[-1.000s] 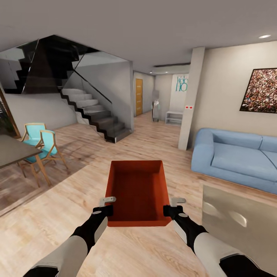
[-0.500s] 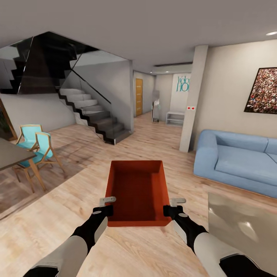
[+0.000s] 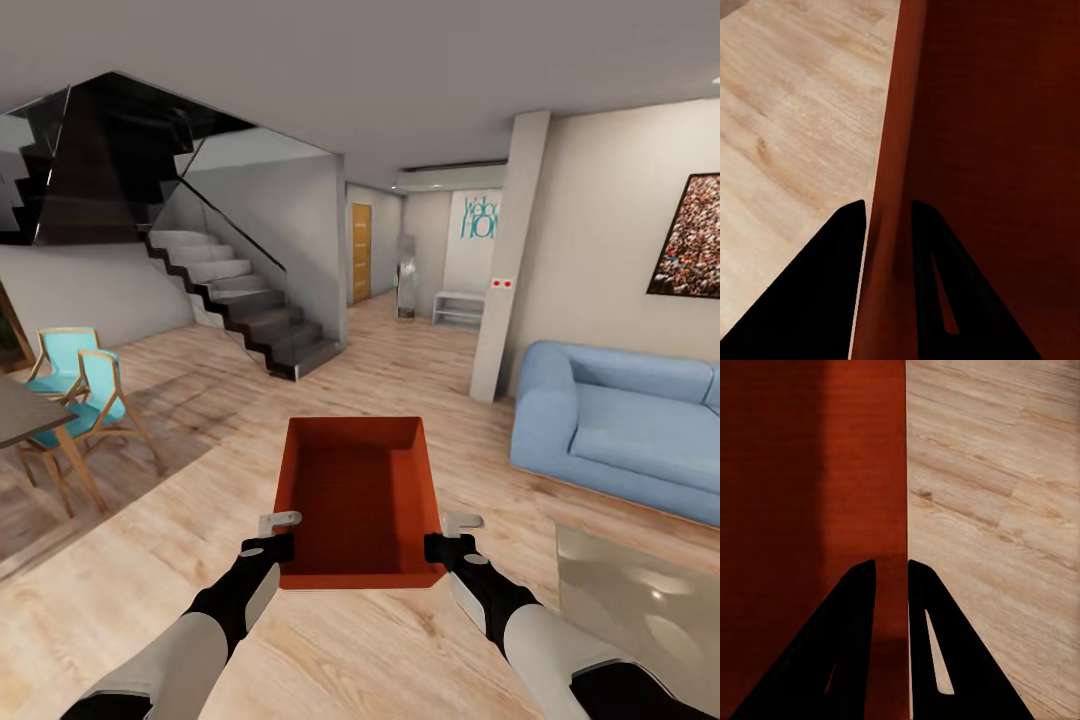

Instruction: Move the two storage containers from the living room to the garage. In the garage, place one container on the floor and stack the other container on top of it (either order is fine).

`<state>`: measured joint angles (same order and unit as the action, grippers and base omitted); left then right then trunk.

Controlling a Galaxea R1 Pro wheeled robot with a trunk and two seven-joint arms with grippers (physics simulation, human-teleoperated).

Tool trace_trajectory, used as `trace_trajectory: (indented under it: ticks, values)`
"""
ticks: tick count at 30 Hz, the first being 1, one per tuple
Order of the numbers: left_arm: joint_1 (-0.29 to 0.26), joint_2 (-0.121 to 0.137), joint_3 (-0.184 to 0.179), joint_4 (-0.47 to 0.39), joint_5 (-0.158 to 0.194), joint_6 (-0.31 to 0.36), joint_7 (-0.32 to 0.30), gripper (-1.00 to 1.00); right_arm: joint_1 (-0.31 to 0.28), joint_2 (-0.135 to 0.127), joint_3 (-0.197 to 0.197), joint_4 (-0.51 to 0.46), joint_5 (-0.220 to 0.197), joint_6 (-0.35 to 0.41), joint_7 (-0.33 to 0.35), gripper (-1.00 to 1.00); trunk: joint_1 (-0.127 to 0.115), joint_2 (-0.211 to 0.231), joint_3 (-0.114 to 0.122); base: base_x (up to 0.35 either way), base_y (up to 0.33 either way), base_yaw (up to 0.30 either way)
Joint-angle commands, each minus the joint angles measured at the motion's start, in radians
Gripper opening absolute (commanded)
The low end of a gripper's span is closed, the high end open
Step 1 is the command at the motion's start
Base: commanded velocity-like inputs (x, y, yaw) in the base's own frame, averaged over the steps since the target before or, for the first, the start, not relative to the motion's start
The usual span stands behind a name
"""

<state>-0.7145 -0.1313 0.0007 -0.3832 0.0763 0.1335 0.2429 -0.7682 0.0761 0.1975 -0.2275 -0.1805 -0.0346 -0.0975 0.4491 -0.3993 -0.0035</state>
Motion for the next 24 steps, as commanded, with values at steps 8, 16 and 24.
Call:
trace_trajectory:
  ticks: [8,16,24]
  values:
    - [0.0,0.033,0.015,-0.006,-0.02,0.006,0.044,-1.0,0.0,-0.001,-0.013,0.004,-0.013,-0.007,-0.008,-1.0,0.001,-0.001,0.0,0.321,0.0,0.0]
    - [0.0,0.033,0.015,-0.006,-0.019,0.006,0.044,-1.0,0.0,-0.001,-0.013,0.004,-0.013,-0.006,-0.008,-1.0,0.001,-0.001,0.0,0.321,0.0,0.0]
    - [0.0,0.033,0.015,-0.006,-0.02,0.006,0.044,-1.0,0.0,-0.001,-0.013,0.004,-0.013,-0.007,-0.008,-1.0,0.001,-0.001,0.0,0.321,0.0,0.0]
